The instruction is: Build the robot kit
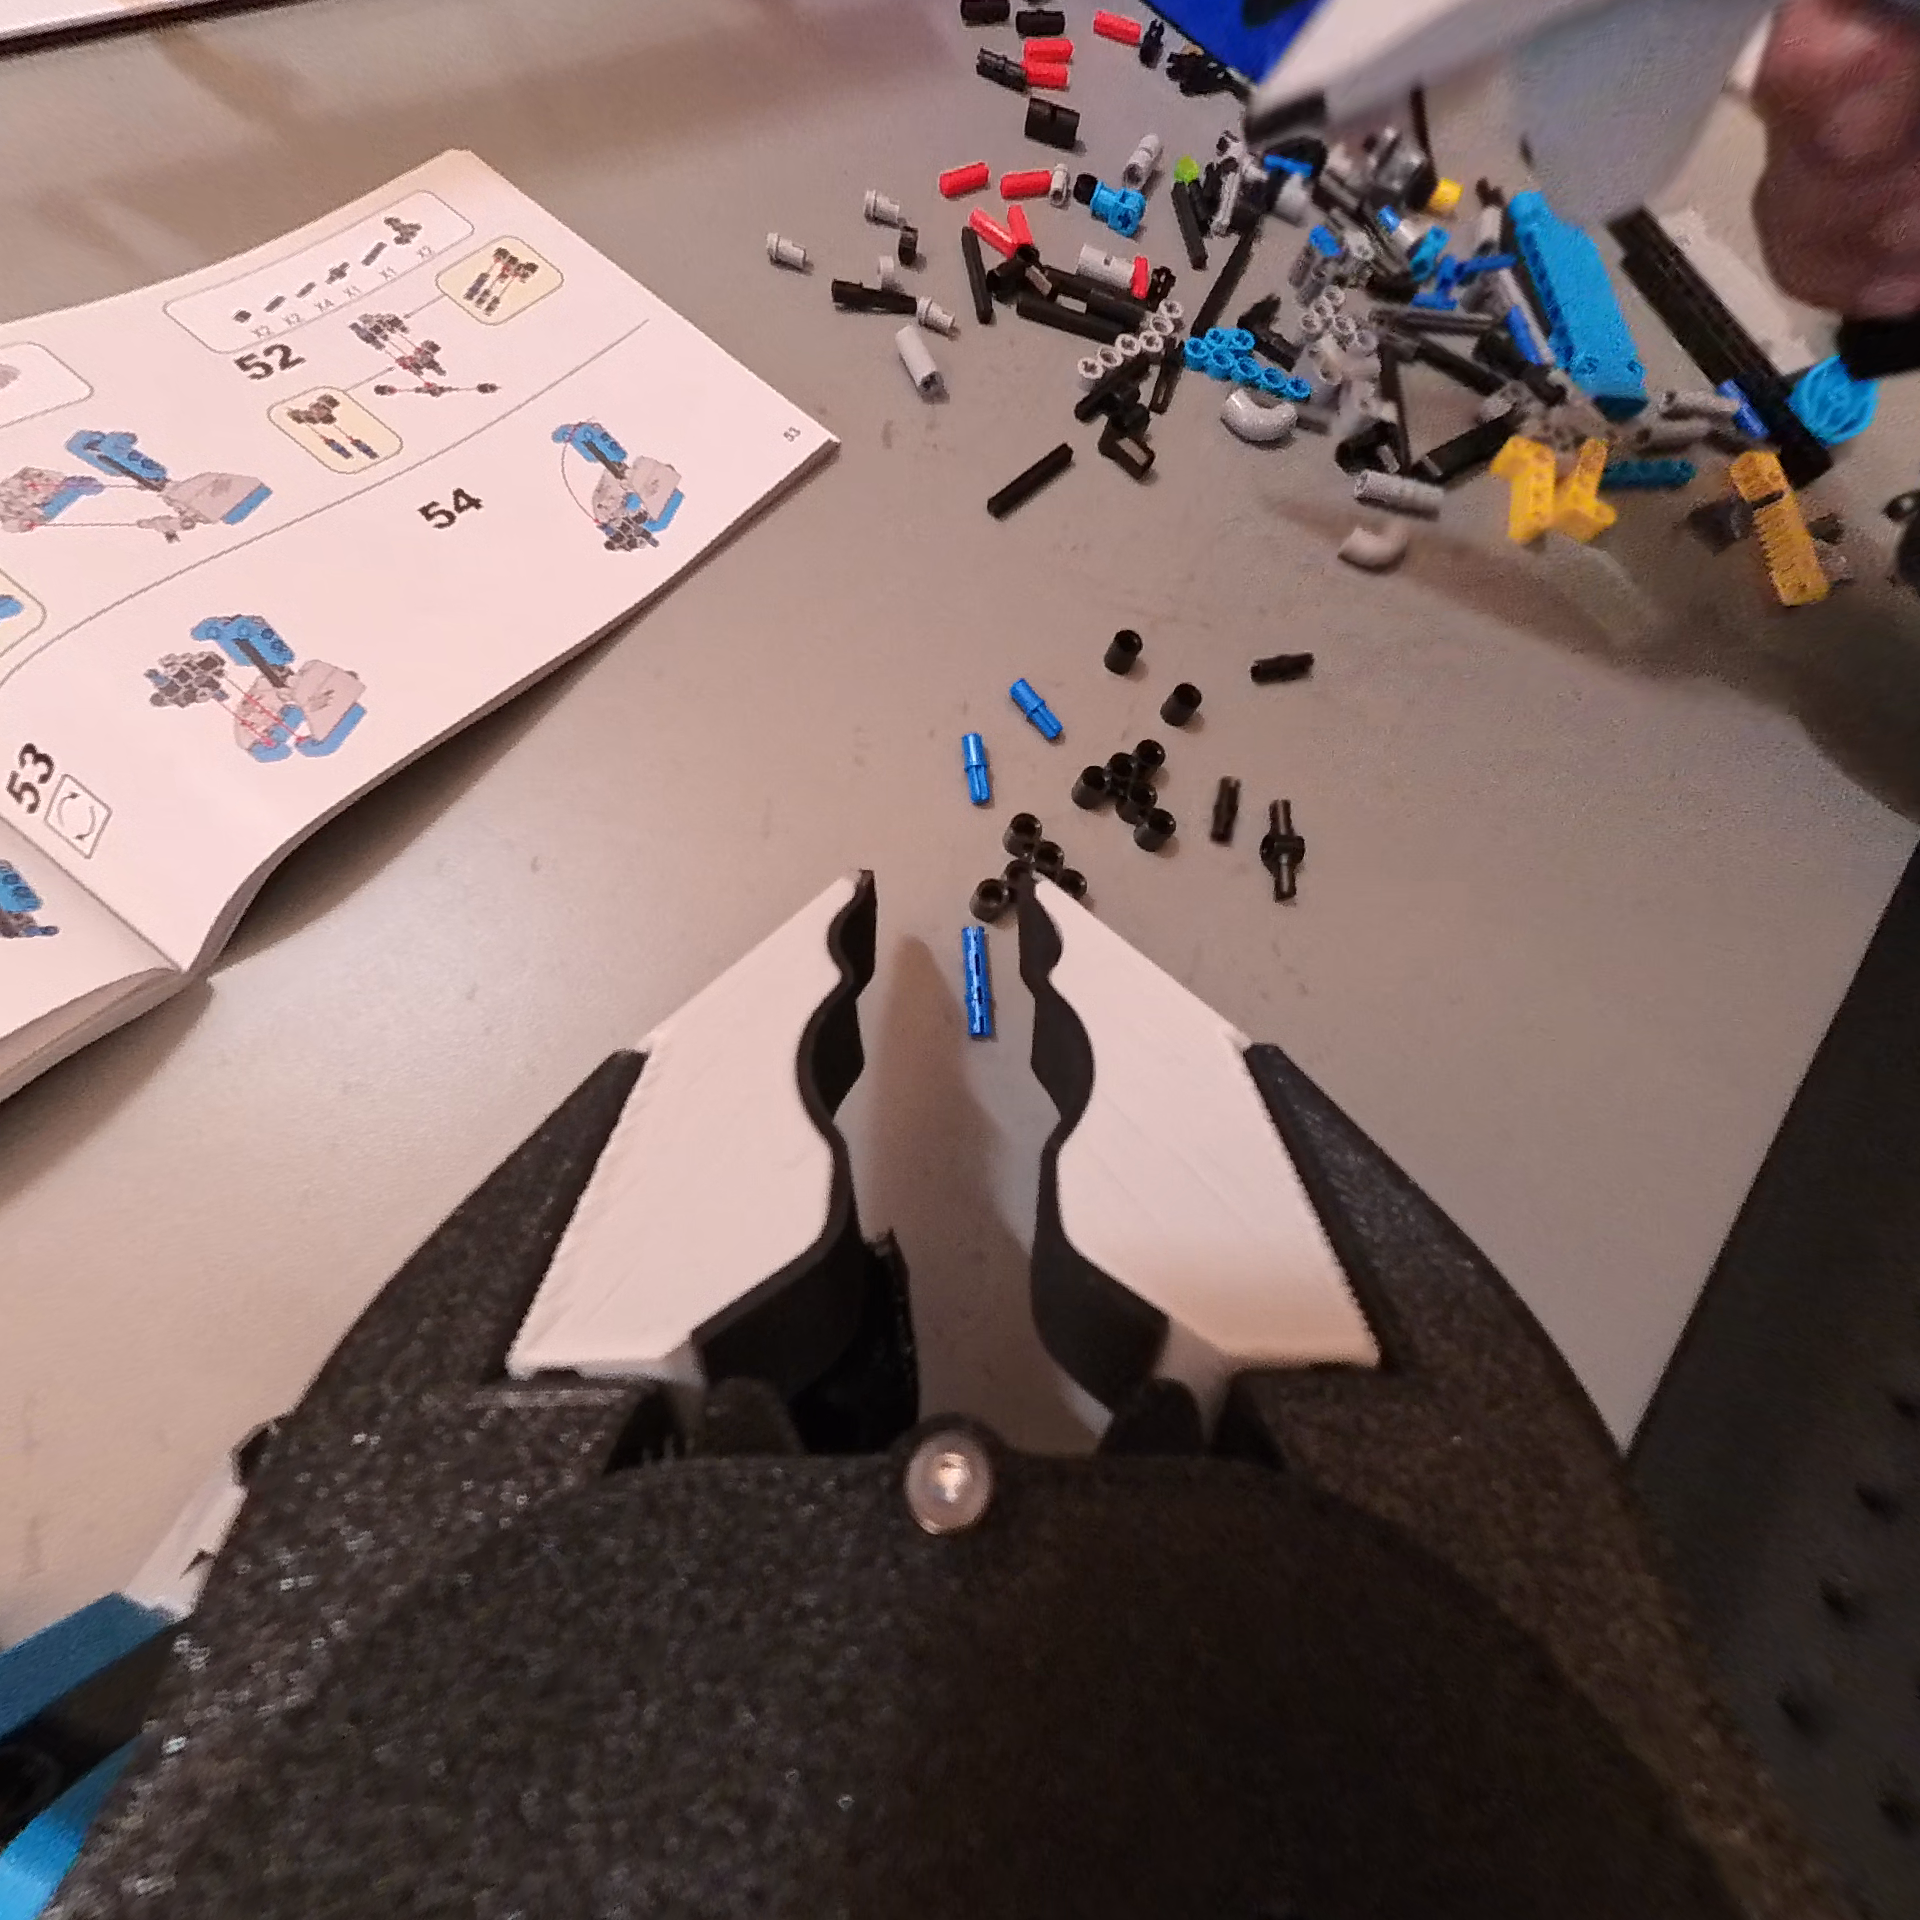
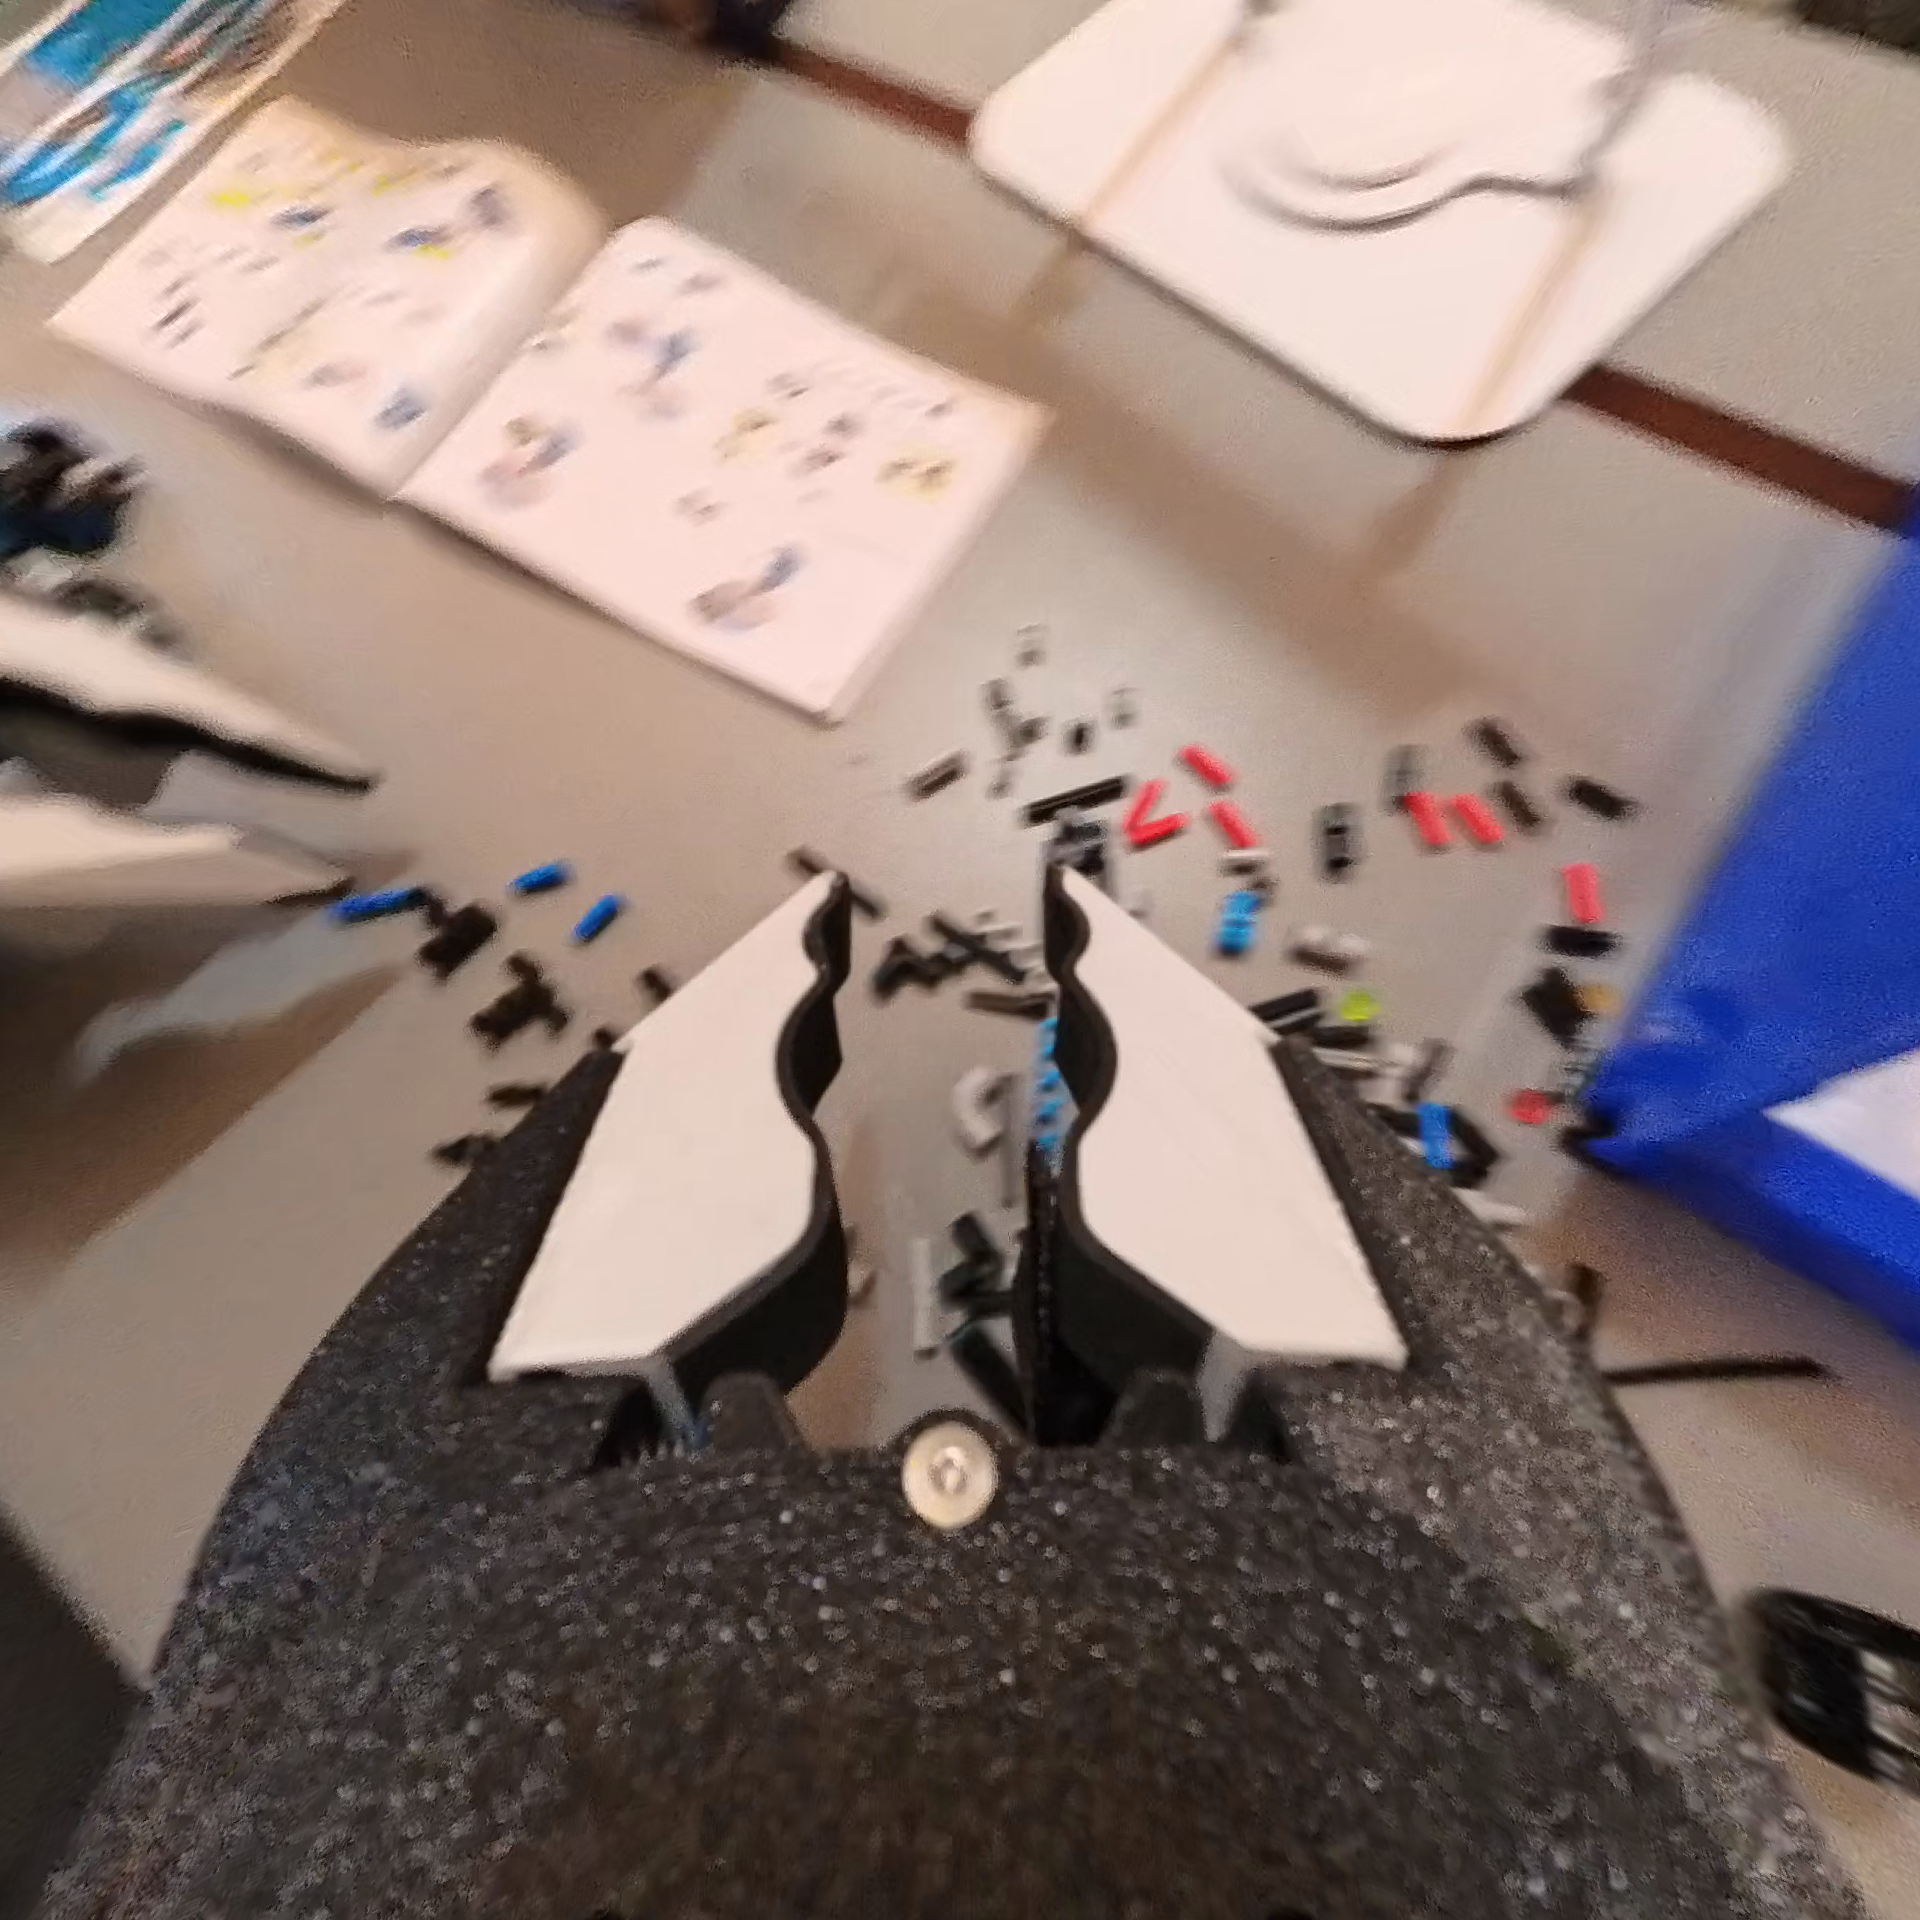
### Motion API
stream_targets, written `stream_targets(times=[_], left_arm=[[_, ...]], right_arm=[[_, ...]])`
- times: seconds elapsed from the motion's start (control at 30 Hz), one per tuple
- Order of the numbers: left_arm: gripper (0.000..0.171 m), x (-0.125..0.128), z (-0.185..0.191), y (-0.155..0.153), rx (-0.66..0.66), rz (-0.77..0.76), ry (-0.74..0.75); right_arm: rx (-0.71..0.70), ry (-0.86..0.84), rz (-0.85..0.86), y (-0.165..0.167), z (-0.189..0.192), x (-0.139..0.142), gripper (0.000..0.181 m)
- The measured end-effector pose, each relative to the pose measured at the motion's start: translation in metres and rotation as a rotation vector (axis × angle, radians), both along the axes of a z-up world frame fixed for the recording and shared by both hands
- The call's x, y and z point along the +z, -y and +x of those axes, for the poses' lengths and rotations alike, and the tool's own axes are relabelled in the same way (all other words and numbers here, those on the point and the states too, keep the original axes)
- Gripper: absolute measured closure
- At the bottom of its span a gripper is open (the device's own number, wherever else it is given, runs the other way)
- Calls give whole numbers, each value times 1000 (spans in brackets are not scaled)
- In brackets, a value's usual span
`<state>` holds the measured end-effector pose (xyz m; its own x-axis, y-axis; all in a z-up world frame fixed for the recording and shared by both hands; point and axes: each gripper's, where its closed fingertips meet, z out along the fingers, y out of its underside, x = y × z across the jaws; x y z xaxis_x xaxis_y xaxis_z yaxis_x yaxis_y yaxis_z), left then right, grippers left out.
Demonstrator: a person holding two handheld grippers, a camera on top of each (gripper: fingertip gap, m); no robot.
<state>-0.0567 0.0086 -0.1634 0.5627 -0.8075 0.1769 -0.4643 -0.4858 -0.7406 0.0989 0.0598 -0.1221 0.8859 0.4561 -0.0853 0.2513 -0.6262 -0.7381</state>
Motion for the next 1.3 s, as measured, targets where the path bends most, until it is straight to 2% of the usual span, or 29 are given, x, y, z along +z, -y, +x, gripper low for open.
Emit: stream_targets(times=[0.07,0.13,0.23,0.33,0.5,0.73,0.8,0.9,1.0,1.07,1.17,1.23,1.3], left_arm=[[144,0,0,0,-2,-1,-1],[144,-1,0,0,-2,-3,-3],[144,-1,-1,0,1,-6,0],[145,-1,-1,-1,3,-11,4],[144,-2,0,1,-7,-16,3],[144,-1,0,0,-2,-18,9],[144,-1,0,1,-7,-19,10],[144,2,3,4,-29,-12,24],[144,2,3,4,-31,-4,16],[144,1,3,4,-30,-8,16],[144,2,2,3,-25,-9,18],[144,1,2,2,-22,-10,17],[145,2,2,2,-21,-10,20]], right_arm=[[-103,51,22,-21,20,0,144],[-228,148,-18,-38,40,-13,145],[-334,236,-41,-55,55,-32,144],[-414,225,-56,-66,65,-44,144],[-531,187,-50,-85,84,-46,148],[-481,191,-95,-98,81,-58,150],[-477,185,-117,-98,81,-64,156],[-443,131,-121,-97,73,-67,176],[-434,137,-107,-96,73,-67,176],[-428,142,-90,-96,73,-61,176],[-363,113,-36,-90,59,-39,176],[-211,35,-39,-72,29,-22,176],[66,-86,-81,-33,-21,-7,176]])
